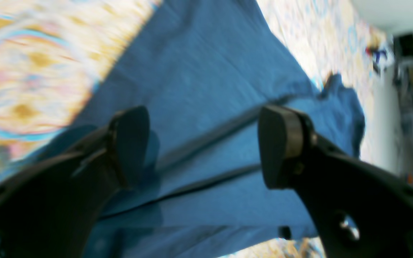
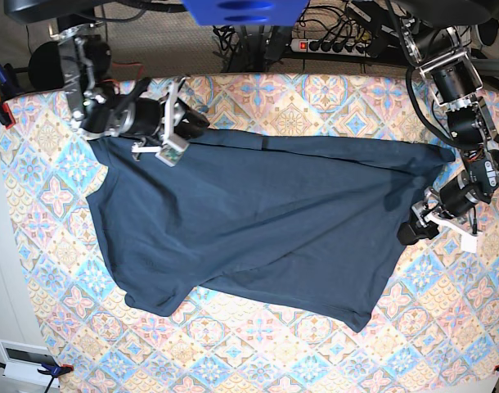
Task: Layout the t-shirt on the table in an organized manner, then fold the t-shirt properly
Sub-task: 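Release the shirt with the right gripper and move it to the collar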
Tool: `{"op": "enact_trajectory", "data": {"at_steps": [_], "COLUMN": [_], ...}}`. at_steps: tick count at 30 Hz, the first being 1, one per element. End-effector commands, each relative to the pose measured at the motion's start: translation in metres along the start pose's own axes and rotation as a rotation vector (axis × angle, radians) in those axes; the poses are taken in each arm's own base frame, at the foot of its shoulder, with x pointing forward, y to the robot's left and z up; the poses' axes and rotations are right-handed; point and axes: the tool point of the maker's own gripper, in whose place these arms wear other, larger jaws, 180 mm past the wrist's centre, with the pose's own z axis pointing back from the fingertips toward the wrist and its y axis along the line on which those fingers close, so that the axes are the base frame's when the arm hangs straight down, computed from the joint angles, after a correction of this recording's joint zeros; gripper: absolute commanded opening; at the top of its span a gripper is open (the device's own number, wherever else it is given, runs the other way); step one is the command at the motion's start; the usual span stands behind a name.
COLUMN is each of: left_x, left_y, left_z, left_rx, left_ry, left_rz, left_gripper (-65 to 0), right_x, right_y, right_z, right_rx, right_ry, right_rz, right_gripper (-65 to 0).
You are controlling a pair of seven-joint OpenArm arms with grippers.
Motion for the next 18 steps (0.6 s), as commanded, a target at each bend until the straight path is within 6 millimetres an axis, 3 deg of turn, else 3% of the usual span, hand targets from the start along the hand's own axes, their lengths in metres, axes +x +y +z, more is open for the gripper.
{"op": "enact_trajectory", "data": {"at_steps": [1,6,12,18], "left_x": [0.021,0.013,0.011,0.004], "left_y": [-0.006,-0.003,-0.003,0.001], "left_z": [0.007,0.006,0.006,0.007], "left_rx": [-0.016,-0.012,-0.012,-0.005], "left_ry": [-0.052,-0.04,-0.033,-0.019], "left_rz": [-0.025,-0.019,-0.02,-0.013], "left_gripper": [-18.4,-18.4,-18.4,-18.4], "right_x": [0.007,-0.009,-0.005,-0.003], "right_y": [0.001,-0.001,0.018,0.032], "right_z": [-0.003,-0.025,-0.044,-0.053], "right_rx": [-0.018,-0.152,-0.189,-0.169], "right_ry": [0.002,0.17,0.22,0.229], "right_rz": [0.051,0.242,0.489,0.57], "right_gripper": [-53.3,-53.2,-53.2,-49.3]}}
